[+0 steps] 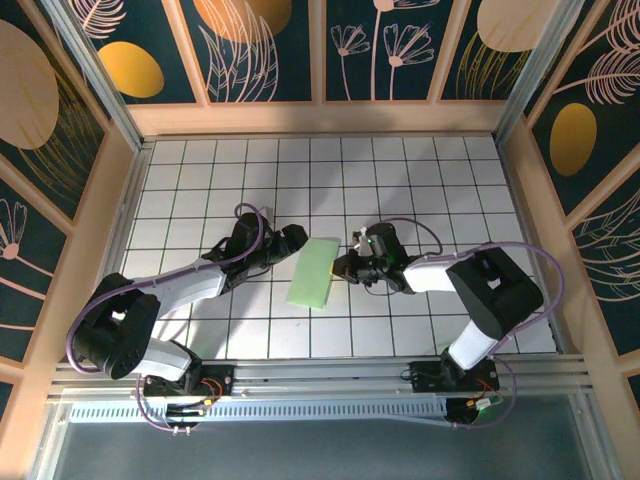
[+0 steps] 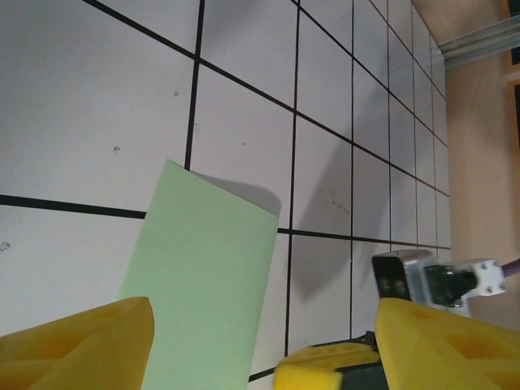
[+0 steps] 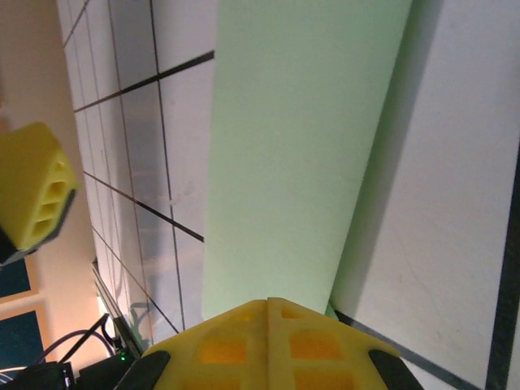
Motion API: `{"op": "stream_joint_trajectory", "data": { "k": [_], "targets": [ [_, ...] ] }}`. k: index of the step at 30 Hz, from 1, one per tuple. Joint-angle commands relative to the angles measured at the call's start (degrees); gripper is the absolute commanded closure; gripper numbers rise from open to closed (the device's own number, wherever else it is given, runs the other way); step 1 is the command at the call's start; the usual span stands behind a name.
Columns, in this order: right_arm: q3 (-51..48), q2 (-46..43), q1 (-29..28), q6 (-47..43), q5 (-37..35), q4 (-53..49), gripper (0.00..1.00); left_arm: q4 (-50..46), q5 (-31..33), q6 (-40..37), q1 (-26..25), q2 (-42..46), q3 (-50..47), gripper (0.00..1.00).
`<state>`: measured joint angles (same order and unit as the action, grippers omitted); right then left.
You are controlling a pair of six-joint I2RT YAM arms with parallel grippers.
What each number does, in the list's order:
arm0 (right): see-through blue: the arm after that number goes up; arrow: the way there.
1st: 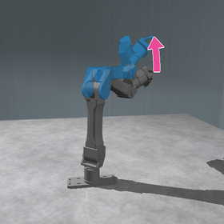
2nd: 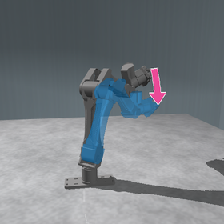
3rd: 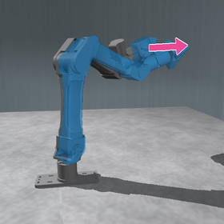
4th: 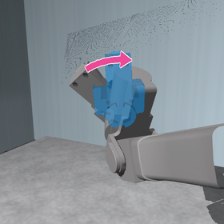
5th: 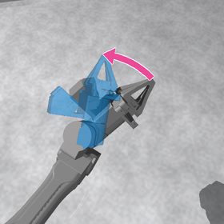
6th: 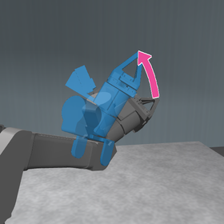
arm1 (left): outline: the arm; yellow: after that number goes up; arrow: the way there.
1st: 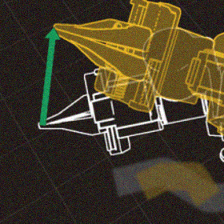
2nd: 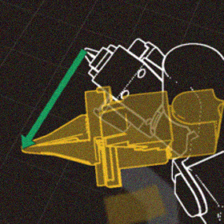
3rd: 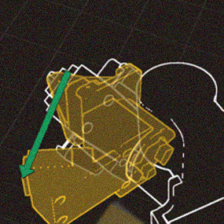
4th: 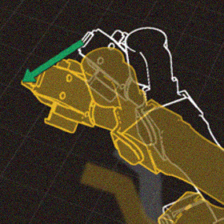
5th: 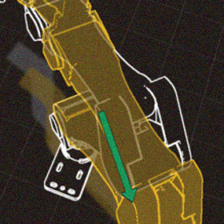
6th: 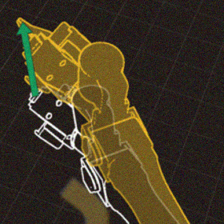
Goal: Fold a paper plane with a square sheet of paper (fold left side to right side)
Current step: Third fold the triangle at the center of the table.
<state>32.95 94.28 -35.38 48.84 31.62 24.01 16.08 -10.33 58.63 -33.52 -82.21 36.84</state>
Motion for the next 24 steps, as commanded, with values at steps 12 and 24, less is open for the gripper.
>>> {"op": "stream_joint_trajectory", "data": {
  "k": [12,24],
  "targets": [
    [2.5,4.8,-1.0,-1.0,-0.2,0.5,1.0,0.2,-0.9,-0.4,0.3,0.1,0.8,0.28],
    [6.7,7.2,-1.2,-5.9,-3.5,-8.9,1.0,-3.4,1.3,-2.3,0.4,2.5,0.8,0.27]
  ]
}}
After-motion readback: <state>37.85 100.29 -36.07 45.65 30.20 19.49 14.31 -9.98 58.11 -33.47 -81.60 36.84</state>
